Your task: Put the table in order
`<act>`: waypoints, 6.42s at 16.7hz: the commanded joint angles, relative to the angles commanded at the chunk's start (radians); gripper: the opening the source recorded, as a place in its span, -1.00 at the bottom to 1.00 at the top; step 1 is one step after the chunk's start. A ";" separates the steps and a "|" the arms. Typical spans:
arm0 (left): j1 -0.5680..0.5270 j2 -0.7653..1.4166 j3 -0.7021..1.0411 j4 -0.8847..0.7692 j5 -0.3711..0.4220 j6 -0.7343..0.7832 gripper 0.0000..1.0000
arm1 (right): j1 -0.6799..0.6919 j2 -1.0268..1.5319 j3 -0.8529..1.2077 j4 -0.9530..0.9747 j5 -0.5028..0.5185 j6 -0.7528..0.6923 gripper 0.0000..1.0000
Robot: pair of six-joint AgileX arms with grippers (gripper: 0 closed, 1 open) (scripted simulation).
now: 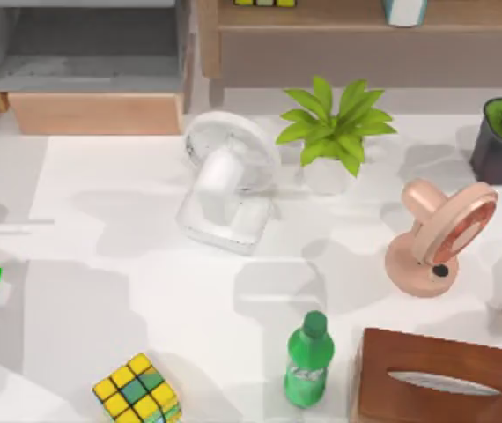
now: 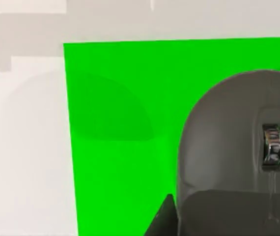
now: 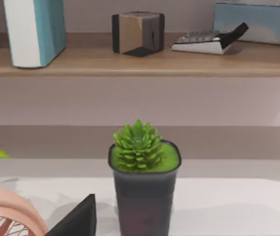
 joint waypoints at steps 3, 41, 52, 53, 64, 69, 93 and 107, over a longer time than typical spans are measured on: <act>0.001 0.022 -0.017 -0.004 0.000 -0.003 -1.00 | 0.000 0.000 0.000 0.000 0.000 0.000 1.00; 0.404 0.030 -0.105 0.628 0.158 0.391 1.00 | 0.000 0.000 0.000 0.000 0.000 0.000 1.00; 0.515 0.216 -0.360 1.810 0.597 1.018 1.00 | 0.000 0.000 0.000 0.000 0.000 0.000 1.00; 0.510 0.236 -0.381 1.898 0.630 1.065 1.00 | 0.000 0.000 0.000 0.000 0.000 0.000 1.00; 0.476 0.344 -0.479 2.234 0.741 1.305 1.00 | 0.000 0.000 0.000 0.000 0.000 0.000 1.00; 0.455 0.355 -0.449 2.215 0.721 1.304 1.00 | 0.000 0.000 0.000 0.000 0.000 0.000 1.00; 0.416 0.375 -0.400 2.189 0.681 1.303 -1.00 | 0.000 0.000 0.000 0.000 0.000 0.000 1.00; 0.302 0.473 -0.193 2.062 0.567 1.295 -1.00 | 0.000 0.000 0.000 0.000 0.000 0.000 1.00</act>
